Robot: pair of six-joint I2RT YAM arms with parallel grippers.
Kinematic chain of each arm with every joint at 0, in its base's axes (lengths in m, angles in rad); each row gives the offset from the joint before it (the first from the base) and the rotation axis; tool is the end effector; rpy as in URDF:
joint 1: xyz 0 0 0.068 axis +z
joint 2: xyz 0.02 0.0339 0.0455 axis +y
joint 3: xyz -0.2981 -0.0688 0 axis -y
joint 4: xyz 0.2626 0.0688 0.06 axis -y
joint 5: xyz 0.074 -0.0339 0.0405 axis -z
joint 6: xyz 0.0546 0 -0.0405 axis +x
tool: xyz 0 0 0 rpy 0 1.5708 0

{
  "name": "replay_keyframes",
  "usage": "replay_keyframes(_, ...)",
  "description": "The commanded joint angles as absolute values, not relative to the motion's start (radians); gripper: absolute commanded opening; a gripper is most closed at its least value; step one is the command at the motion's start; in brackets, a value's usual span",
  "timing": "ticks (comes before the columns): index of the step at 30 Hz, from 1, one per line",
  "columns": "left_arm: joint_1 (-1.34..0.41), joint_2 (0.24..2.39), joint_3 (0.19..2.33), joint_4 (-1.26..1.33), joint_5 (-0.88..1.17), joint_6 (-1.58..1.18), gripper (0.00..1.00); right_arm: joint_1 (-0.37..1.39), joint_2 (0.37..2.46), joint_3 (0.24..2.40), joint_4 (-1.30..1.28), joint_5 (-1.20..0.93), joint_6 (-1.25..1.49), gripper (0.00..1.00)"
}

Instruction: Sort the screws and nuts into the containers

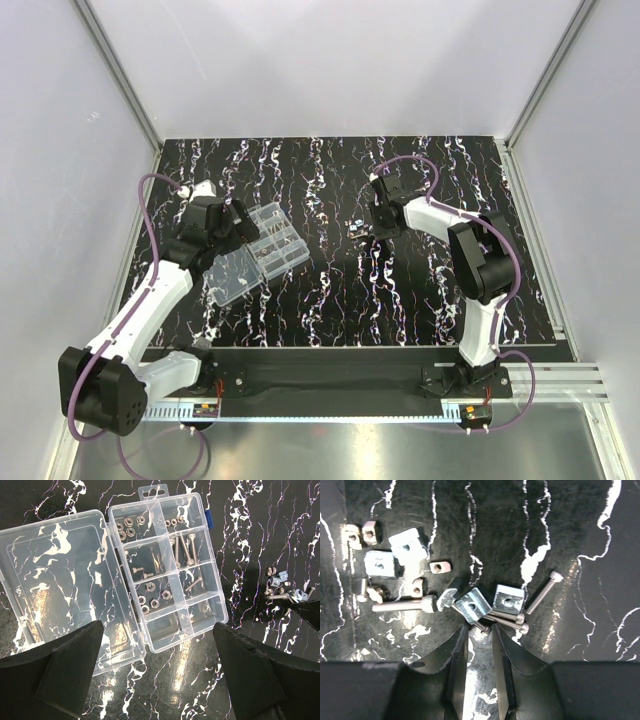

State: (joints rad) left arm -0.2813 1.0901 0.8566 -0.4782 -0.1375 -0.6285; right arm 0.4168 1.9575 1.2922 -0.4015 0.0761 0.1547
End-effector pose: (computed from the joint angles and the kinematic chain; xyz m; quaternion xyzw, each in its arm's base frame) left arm 0.2408 -0.0618 0.2918 -0.1848 0.8884 -0.1264 0.4007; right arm 0.4023 0.1736 0.1622 -0.1171 0.9607 0.0349 0.2494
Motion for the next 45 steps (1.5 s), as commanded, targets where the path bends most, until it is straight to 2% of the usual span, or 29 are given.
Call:
replay_keyframes(1,-0.285,1.089,0.877,-0.453,-0.137,-0.615,0.99,0.420,1.960,1.299,-0.394,0.015,0.141,0.32)
replay_keyframes(3,-0.285,1.091,0.876,-0.453,-0.132,-0.617,0.99,0.420,1.971,1.298,-0.394,0.011,0.135,0.32)
replay_keyframes(9,-0.285,1.091,0.877,-0.456,-0.138,-0.617,0.99,0.419,2.000,1.305,-0.393,0.003,0.117,0.21)
replay_keyframes(14,-0.284,1.091,0.876,-0.456,-0.140,-0.617,0.99,0.420,1.999,1.302,-0.400,-0.034,0.110,0.01)
replay_keyframes(15,-0.284,1.092,0.876,-0.454,-0.138,-0.617,0.99,0.422,1.994,1.302,-0.409,-0.035,0.117,0.00)
replay_keyframes(20,-0.284,1.092,0.874,-0.454,-0.140,-0.617,0.99,0.422,1.930,1.267,-0.431,-0.078,0.156,0.00)
replay_keyframes(27,-0.284,1.081,0.874,-0.453,-0.135,-0.618,0.99,0.423,1.738,1.246,-0.492,-0.084,0.244,0.00)
replay_keyframes(34,-0.285,1.065,0.870,-0.451,-0.132,-0.620,0.99,0.434,1.657,1.261,-0.506,-0.129,0.275,0.00)
replay_keyframes(38,-0.285,1.057,0.868,-0.451,-0.135,-0.621,0.99,0.521,1.699,1.348,-0.471,-0.114,0.250,0.00)
replay_keyframes(45,-0.285,1.034,0.867,-0.460,-0.170,-0.629,0.99,0.718,1.983,1.673,-0.505,-0.143,0.213,0.00)
